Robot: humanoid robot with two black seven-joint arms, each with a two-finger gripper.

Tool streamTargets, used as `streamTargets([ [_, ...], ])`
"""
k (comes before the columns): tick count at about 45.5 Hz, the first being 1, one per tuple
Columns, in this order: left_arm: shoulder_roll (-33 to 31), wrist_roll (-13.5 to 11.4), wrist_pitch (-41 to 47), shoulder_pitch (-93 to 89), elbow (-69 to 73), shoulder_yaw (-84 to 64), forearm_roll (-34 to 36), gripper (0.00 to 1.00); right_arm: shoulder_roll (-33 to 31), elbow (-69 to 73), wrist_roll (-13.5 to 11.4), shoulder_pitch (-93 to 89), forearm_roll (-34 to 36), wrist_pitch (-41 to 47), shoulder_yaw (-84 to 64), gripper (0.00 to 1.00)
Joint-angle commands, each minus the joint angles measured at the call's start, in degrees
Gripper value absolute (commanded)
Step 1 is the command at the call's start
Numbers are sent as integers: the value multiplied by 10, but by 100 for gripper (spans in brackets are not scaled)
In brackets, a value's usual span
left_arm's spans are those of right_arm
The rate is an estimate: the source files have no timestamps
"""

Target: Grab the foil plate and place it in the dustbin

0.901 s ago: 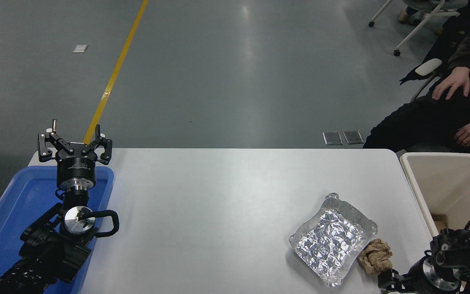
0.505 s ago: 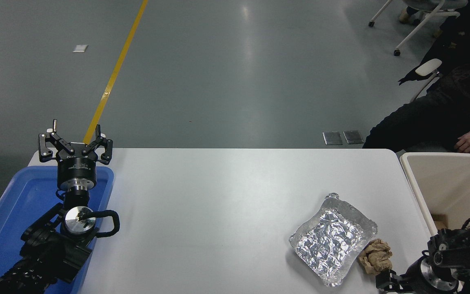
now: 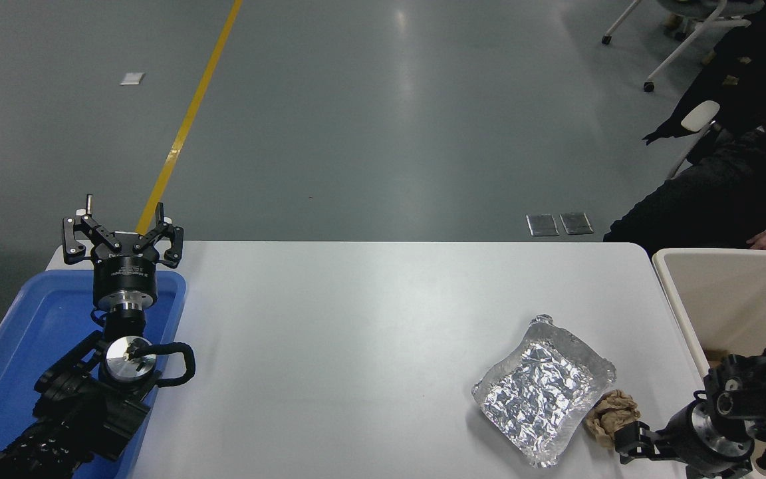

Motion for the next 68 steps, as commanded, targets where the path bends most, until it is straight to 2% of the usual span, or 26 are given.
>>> streamTargets([
  [1, 0, 1, 0, 0, 0, 0, 0, 99, -55, 55, -2, 78, -3, 29, -39, 100],
  [5, 0, 1, 0, 0, 0, 0, 0, 99, -82, 88, -3, 141, 1, 47, -67, 100],
  [11, 0, 1, 0, 0, 0, 0, 0, 99, -87, 120, -5, 232, 17, 75, -115, 100],
  [24, 0, 1, 0, 0, 0, 0, 0, 99, -50, 169, -5, 399, 141, 109, -209, 100],
  [29, 0, 1, 0, 0, 0, 0, 0, 99, 3, 182, -6, 466, 224, 112, -244, 100],
  [38, 0, 1, 1, 0, 1, 0, 0, 99, 141, 189, -6, 495, 424, 100, -249, 100],
  [45, 0, 1, 1, 0, 0, 0, 0, 99, 247, 187, -5, 484, 517, 62, -238, 100],
  [52, 0, 1, 0, 0, 0, 0, 0, 99, 302, 178, -5, 422, 527, -16, -235, 100],
  [68, 0, 1, 0, 0, 0, 0, 0, 99, 309, 120, -5, 249, 527, -130, -207, 100],
])
